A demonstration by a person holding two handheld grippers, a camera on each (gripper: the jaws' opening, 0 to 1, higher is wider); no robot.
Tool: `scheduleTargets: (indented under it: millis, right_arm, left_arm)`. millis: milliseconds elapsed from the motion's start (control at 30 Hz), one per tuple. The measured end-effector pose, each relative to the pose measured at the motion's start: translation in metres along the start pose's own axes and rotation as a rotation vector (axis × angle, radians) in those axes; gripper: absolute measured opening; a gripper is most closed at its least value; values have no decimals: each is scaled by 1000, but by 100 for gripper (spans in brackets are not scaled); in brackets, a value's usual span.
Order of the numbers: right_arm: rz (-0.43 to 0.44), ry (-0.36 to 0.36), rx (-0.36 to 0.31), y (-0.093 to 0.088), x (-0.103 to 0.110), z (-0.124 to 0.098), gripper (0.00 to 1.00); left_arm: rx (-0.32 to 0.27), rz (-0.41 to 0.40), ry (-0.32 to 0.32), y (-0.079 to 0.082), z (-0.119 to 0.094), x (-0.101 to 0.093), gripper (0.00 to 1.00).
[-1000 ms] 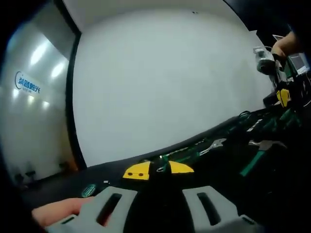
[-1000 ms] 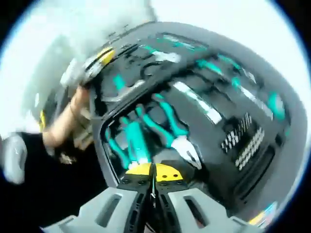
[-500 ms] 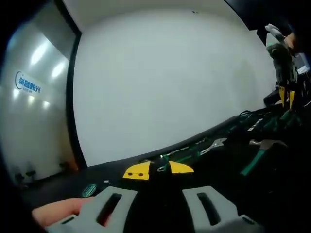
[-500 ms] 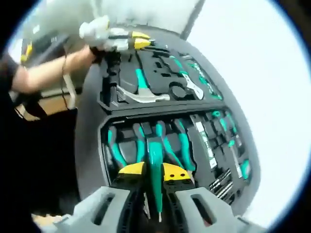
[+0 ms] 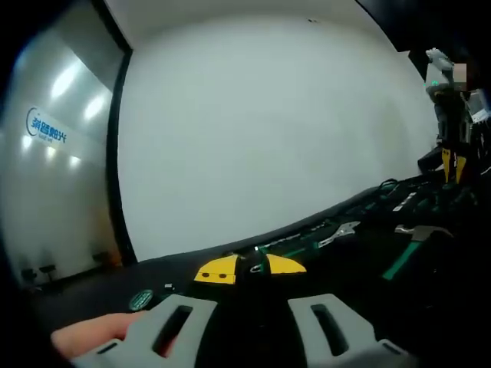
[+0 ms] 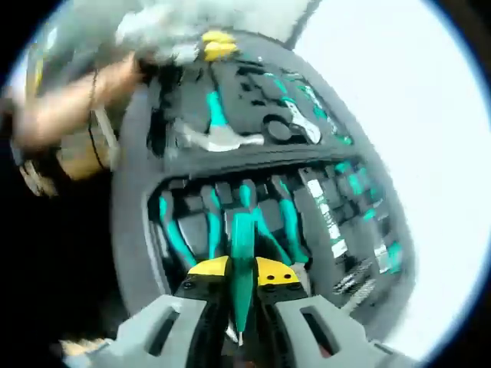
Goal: Pick up the tools and put them into their designated positions in the toolbox.
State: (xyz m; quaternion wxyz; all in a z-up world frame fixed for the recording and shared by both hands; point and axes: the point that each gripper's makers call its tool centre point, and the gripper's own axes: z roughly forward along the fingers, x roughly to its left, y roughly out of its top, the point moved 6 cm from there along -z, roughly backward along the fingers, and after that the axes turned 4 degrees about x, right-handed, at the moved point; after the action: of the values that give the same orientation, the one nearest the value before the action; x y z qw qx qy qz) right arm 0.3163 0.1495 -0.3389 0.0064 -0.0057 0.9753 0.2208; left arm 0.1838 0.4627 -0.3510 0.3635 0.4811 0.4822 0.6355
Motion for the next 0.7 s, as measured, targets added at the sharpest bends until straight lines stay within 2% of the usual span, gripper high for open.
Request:
scheduleTargets:
  millis: [33, 67, 100, 133, 167, 200, 233, 300, 433, 500, 533, 567, 600, 633, 667, 700]
  right_arm:
    - [22, 28, -31, 5, -12, -1, 9]
    - [69, 64, -25, 7, -28, -2, 9]
    - [77, 82, 6, 6, -36, -2, 9]
    - [85, 110, -6, 9, -45, -2, 9]
    - [136, 164, -57, 14, -56, -1, 9]
    - [231, 233, -64, 16, -64, -1, 9]
    - [347, 337, -62, 17, -70, -1, 9]
    - [361, 446, -88, 15, -79, -1, 9]
    - [362, 445, -134, 4, -89, 11, 9]
    - [317, 431, -112, -8, -95, 17, 9]
    - [311, 413, -100, -15, -88, 20, 10]
    - [326, 421, -97, -14, -87, 18, 10]
    - [329, 415, -120, -14, -86, 18, 10]
    - [373, 388, -88, -15, -86, 18, 11]
    - [358, 368, -73, -17, -89, 17, 11]
    - [331, 346, -85, -16, -91, 13, 11]
  left_arm:
    - [-2, -7, 0, 1, 0, 0, 9]
    - [-2, -8, 0, 1, 0, 0, 9]
    - [-2, -8, -1, -1, 1, 1, 9]
    - [-5, -5, -6, -1, 1, 1, 9]
    - [-7, -2, -8, 0, 1, 0, 9]
    - [-7, 5, -8, -1, 1, 0, 9]
    - [-5, 7, -8, -1, 2, 0, 9]
    - [-2, 9, -9, -1, 2, 1, 9]
    - [-5, 4, -9, -3, 3, 4, 9]
    - [-8, 1, -10, -3, 3, 4, 9]
    - [-8, 1, -11, -3, 3, 4, 9]
    - [-8, 2, -10, -3, 3, 4, 9]
    - [-8, 1, -10, -3, 3, 4, 9]
    - [-10, -1, -11, -3, 3, 4, 9]
    - [-12, -3, -13, -2, 2, 3, 9]
    - [-12, -4, -12, -2, 2, 3, 9]
